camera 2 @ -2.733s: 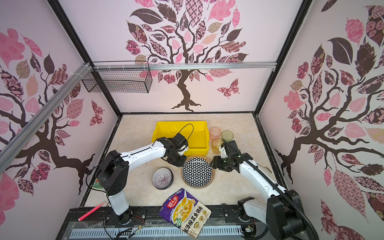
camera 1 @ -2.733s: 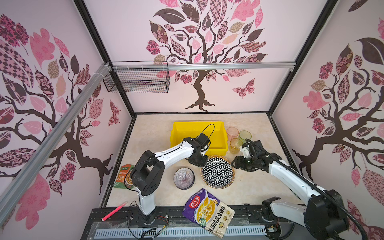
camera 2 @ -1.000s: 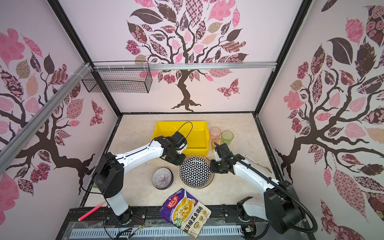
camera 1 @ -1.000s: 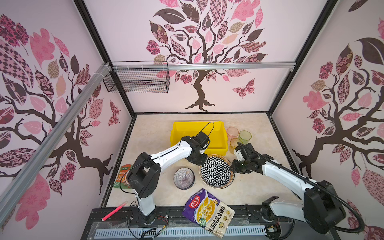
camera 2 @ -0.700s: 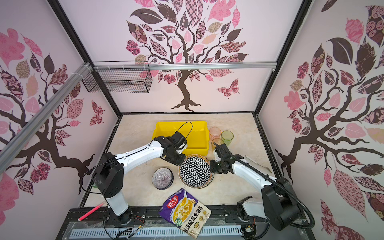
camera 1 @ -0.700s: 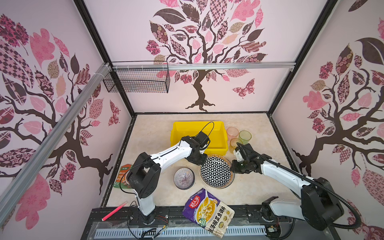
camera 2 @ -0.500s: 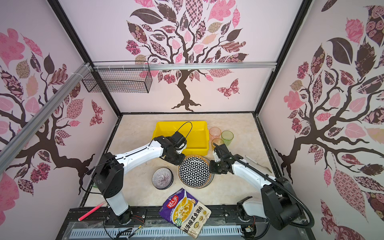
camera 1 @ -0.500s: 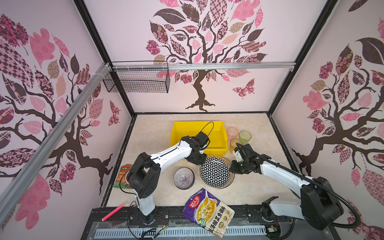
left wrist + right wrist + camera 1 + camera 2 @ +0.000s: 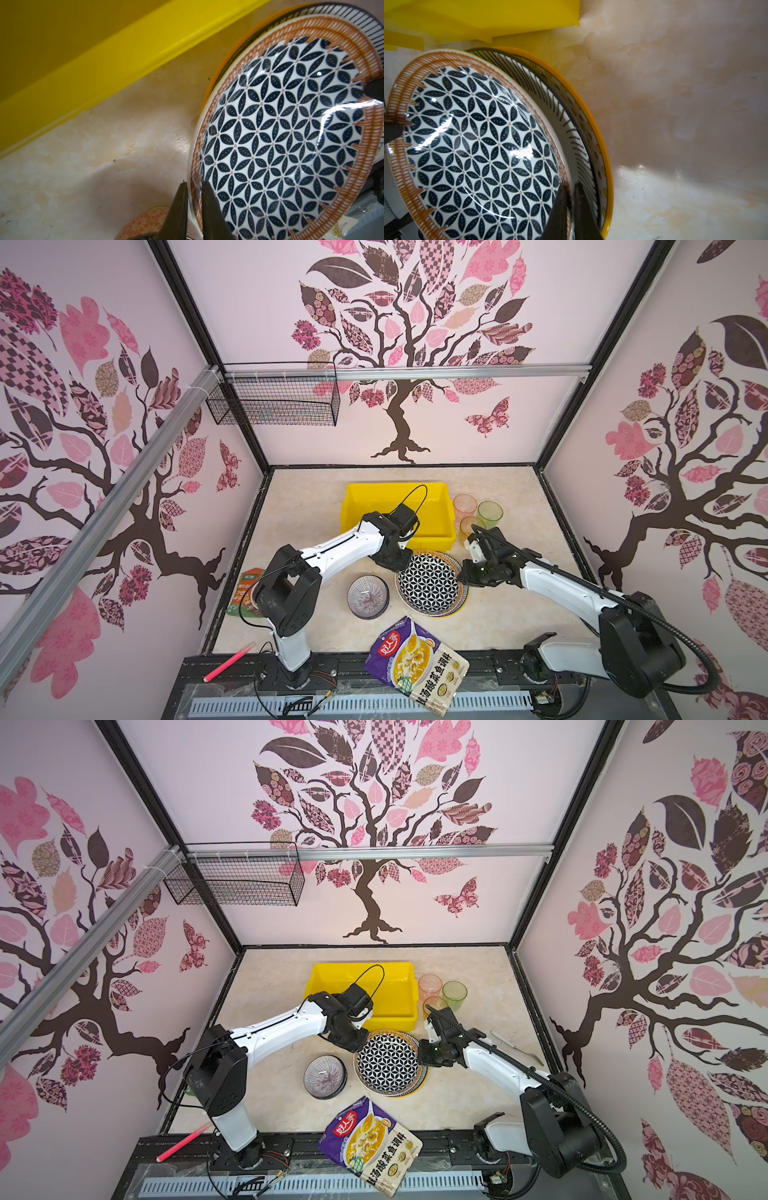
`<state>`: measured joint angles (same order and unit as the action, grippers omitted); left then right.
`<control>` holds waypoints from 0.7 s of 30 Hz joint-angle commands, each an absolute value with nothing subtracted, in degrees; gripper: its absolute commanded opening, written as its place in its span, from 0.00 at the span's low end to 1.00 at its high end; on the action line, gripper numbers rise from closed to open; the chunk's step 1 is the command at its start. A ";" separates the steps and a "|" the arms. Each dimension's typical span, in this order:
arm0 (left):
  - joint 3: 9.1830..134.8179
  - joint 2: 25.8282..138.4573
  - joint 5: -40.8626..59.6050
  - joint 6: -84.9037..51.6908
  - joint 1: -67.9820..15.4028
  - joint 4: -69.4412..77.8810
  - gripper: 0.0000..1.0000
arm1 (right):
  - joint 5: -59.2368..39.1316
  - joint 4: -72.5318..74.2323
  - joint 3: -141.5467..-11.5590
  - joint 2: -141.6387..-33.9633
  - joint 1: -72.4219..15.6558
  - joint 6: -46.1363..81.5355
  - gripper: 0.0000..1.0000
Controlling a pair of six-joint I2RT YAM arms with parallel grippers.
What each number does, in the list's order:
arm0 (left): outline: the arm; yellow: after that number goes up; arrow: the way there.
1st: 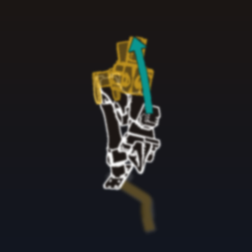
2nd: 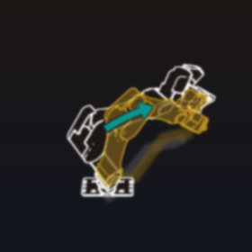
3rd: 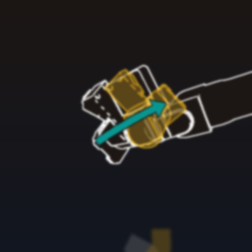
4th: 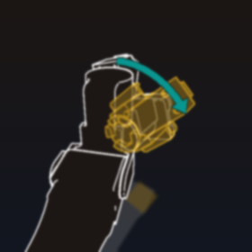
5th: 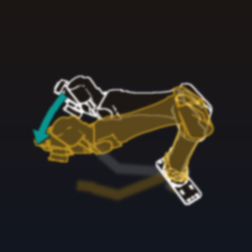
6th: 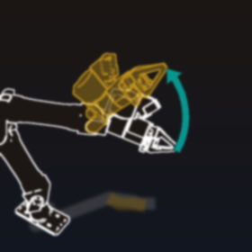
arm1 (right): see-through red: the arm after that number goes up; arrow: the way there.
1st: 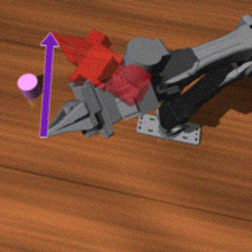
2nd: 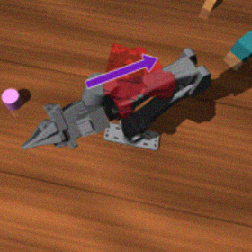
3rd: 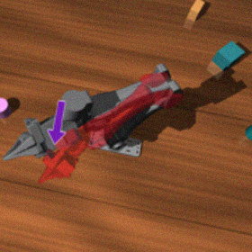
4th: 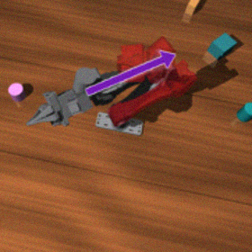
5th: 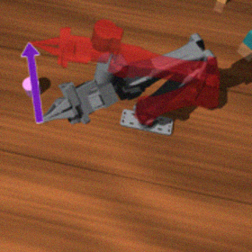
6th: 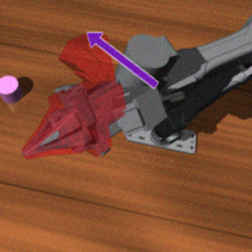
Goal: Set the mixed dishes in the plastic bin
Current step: 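Lift the top patterned plate off the stack with the left gripper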
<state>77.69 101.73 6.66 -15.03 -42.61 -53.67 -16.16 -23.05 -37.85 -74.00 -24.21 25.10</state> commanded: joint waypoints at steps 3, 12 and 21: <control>77.28 102.12 10.55 -14.71 -42.31 -54.10 0.22 | -13.89 -24.08 -36.56 -76.08 -24.46 26.19 0.03; 77.26 103.96 12.65 -14.85 -42.03 -54.06 0.24 | -14.22 -23.49 -36.15 -75.94 -24.48 26.73 0.03; 77.70 105.38 14.85 -15.20 -41.89 -53.75 0.23 | -16.28 -20.75 -35.60 -76.31 -24.48 27.77 0.03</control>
<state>77.69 104.47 10.98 -15.09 -41.50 -54.00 -16.60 -20.53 -37.04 -74.15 -24.12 25.96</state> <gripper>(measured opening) 0.228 0.088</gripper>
